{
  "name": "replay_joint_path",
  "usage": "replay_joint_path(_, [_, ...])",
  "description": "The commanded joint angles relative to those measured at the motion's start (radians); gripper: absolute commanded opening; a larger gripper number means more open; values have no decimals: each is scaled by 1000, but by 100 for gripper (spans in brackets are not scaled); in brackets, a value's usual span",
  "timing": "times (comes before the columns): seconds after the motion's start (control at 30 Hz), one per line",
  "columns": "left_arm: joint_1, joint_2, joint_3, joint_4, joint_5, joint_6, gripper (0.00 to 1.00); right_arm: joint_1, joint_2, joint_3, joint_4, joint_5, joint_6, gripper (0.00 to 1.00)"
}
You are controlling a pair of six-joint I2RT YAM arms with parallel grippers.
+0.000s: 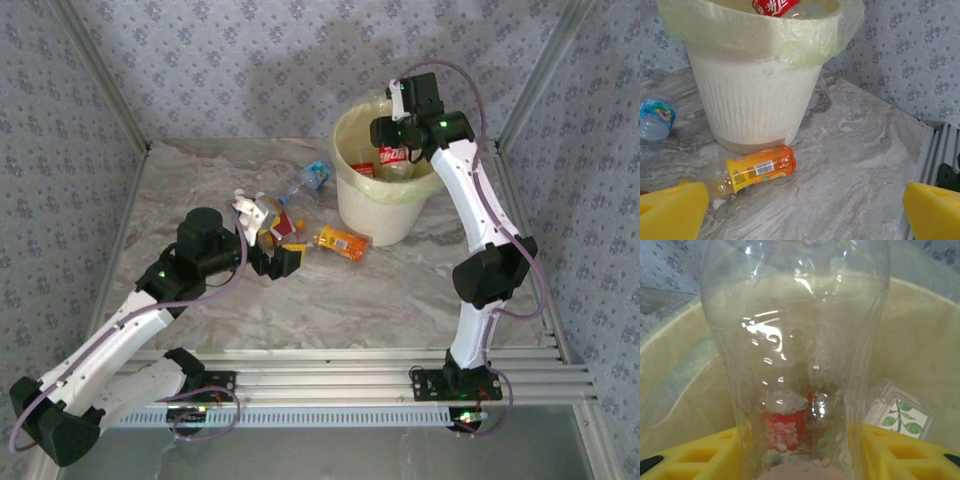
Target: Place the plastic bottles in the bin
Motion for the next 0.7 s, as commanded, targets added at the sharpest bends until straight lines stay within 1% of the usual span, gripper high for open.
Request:
replay_joint_path(0.0, [3,11,43,-24,26,25,100,-11,32,-1,-71,-41,-15,57])
replay_joint_path(0.2, [3,14,43,-25,28,28,100,-10,40,-55,-61,-44,-7,60])
replay_joint_path(0.57, [3,20,46,-34,22,34,100,-9,-4,-23,-65,-41,10,80])
replay_joint_path(0.67, [3,21,47,-38,16,38,100,-9,-42,-23,-67,-40,12,83])
